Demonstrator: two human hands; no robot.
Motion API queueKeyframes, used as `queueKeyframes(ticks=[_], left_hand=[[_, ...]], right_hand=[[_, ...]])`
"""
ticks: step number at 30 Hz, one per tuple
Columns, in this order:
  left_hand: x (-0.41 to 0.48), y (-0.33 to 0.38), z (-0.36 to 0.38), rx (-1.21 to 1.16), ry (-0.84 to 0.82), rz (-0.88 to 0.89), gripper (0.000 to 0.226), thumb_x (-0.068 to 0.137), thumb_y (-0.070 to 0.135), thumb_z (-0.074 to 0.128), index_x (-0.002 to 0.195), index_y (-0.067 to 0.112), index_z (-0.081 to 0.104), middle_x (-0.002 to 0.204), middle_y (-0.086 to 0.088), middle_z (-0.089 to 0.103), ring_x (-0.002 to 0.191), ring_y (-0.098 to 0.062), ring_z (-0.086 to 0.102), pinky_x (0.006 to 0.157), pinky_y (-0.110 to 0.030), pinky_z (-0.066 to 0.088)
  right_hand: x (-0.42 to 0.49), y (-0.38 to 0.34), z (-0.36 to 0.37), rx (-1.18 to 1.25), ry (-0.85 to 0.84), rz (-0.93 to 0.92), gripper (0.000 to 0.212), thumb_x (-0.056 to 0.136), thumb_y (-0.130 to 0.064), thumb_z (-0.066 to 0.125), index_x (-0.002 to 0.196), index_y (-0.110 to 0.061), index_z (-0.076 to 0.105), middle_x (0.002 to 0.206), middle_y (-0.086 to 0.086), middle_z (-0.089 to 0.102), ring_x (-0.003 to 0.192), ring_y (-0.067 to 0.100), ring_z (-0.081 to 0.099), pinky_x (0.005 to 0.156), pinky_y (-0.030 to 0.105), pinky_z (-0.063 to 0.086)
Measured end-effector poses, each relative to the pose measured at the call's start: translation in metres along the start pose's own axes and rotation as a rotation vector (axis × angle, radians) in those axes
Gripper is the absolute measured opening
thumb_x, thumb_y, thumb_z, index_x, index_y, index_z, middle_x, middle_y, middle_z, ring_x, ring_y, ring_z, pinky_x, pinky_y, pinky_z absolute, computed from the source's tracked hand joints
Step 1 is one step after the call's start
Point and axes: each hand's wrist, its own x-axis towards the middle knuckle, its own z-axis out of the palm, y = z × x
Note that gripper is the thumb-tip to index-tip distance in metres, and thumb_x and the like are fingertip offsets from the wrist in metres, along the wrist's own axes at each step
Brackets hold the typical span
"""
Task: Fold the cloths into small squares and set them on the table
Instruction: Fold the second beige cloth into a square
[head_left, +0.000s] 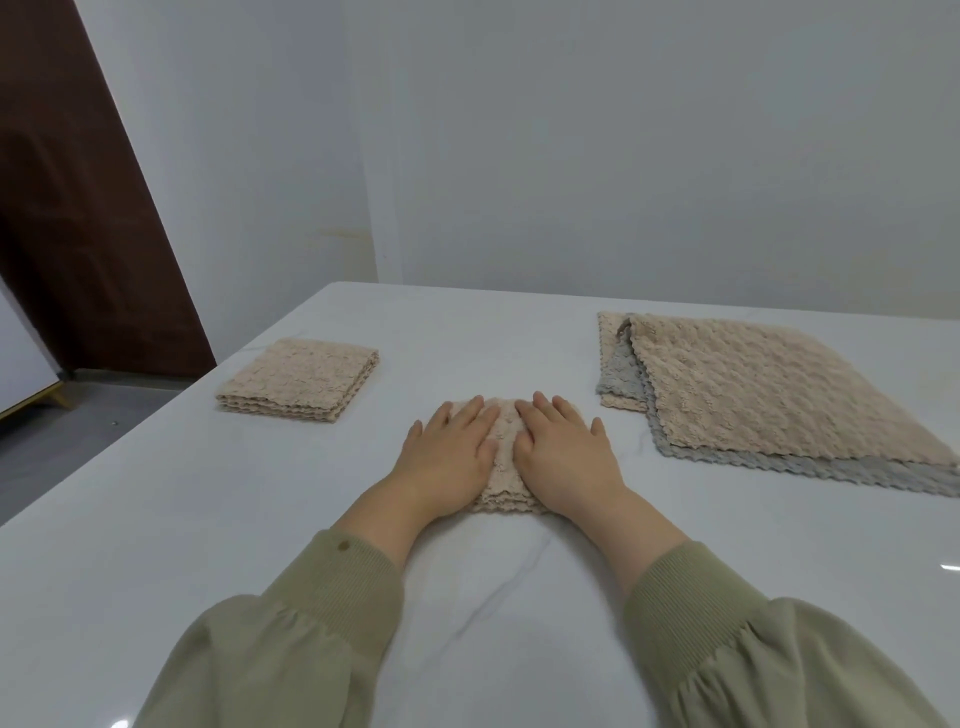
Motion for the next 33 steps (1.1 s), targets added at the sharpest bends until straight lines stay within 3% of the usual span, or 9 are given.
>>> queueKeyframes(ticks=[2, 5, 10, 15, 18, 22, 27, 33], left_hand=[[0.000, 0.000, 0.001, 0.014, -0.072, -0.045, 0.050, 0.102, 0.037, 0.016, 0.151, 0.031, 0.003, 0.159, 0.010, -0.004, 0.146, -0.019, -0.004, 0.117, -0.046, 0.002], [-0.002, 0.001, 0.001, 0.021, -0.041, -0.032, 0.050, 0.102, 0.038, 0.016, 0.151, 0.032, 0.003, 0.159, 0.010, -0.004, 0.146, -0.019, -0.005, 0.117, -0.046, 0.001], [-0.018, -0.001, -0.002, -0.155, 0.140, 0.042, 0.051, 0.100, 0.042, 0.032, 0.148, 0.028, 0.025, 0.159, 0.005, 0.011, 0.146, -0.014, -0.001, 0.119, -0.042, 0.003], [-0.044, -0.004, -0.007, -0.171, 0.079, 0.191, 0.067, 0.084, 0.054, 0.059, 0.143, 0.033, 0.035, 0.156, 0.010, 0.017, 0.144, -0.009, 0.004, 0.119, -0.035, 0.008], [-0.054, -0.005, -0.011, -0.173, 0.146, 0.240, 0.064, 0.077, 0.044, 0.071, 0.136, 0.033, 0.048, 0.147, 0.012, 0.031, 0.136, -0.005, 0.020, 0.113, -0.026, 0.019], [-0.062, -0.008, -0.015, -0.108, 0.279, 0.228, 0.038, 0.079, 0.030, 0.072, 0.117, 0.028, 0.065, 0.125, 0.012, 0.050, 0.116, -0.004, 0.040, 0.099, -0.022, 0.035], [-0.068, -0.007, -0.011, -0.075, 0.320, 0.164, 0.028, 0.084, 0.029, 0.068, 0.111, 0.025, 0.069, 0.115, 0.015, 0.058, 0.101, -0.007, 0.055, 0.082, -0.019, 0.040], [-0.042, -0.013, -0.001, -0.115, 0.406, 0.122, 0.024, 0.086, 0.015, 0.064, 0.108, 0.018, 0.071, 0.112, 0.006, 0.063, 0.095, -0.013, 0.059, 0.081, -0.017, 0.040]], right_hand=[[-0.001, 0.003, -0.001, 0.005, -0.020, 0.037, 0.052, 0.098, -0.031, 0.021, 0.150, -0.022, 0.019, 0.159, -0.004, 0.012, 0.146, 0.015, 0.006, 0.115, 0.052, 0.005], [-0.002, 0.011, -0.004, 0.023, -0.041, 0.116, 0.054, 0.098, -0.032, 0.019, 0.151, -0.018, 0.014, 0.160, -0.003, 0.006, 0.146, 0.016, 0.005, 0.115, 0.051, 0.003], [-0.022, 0.016, -0.009, 0.135, 0.019, 0.032, 0.055, 0.100, -0.039, 0.022, 0.151, -0.019, 0.014, 0.160, 0.003, 0.002, 0.146, 0.016, 0.003, 0.117, 0.045, 0.003], [-0.055, 0.021, -0.017, 0.151, -0.018, -0.045, 0.066, 0.093, -0.055, 0.037, 0.150, -0.027, 0.016, 0.160, 0.002, -0.001, 0.146, 0.017, 0.009, 0.118, 0.042, 0.011], [-0.071, 0.026, -0.021, 0.148, -0.021, -0.081, 0.071, 0.088, -0.054, 0.050, 0.148, -0.032, 0.021, 0.160, -0.003, 0.002, 0.144, 0.015, 0.017, 0.115, 0.034, 0.021], [-0.083, 0.036, -0.025, 0.159, 0.024, -0.069, 0.060, 0.087, -0.038, 0.057, 0.142, -0.036, 0.034, 0.158, -0.008, 0.015, 0.139, 0.011, 0.028, 0.107, 0.030, 0.033], [-0.079, 0.039, -0.025, 0.143, 0.115, -0.031, 0.045, 0.087, -0.028, 0.060, 0.131, -0.031, 0.053, 0.147, -0.008, 0.041, 0.132, 0.011, 0.041, 0.105, 0.025, 0.032], [-0.060, 0.032, -0.019, 0.134, 0.143, -0.026, 0.042, 0.090, -0.027, 0.057, 0.132, -0.026, 0.054, 0.145, -0.004, 0.045, 0.132, 0.012, 0.040, 0.105, 0.026, 0.032]])
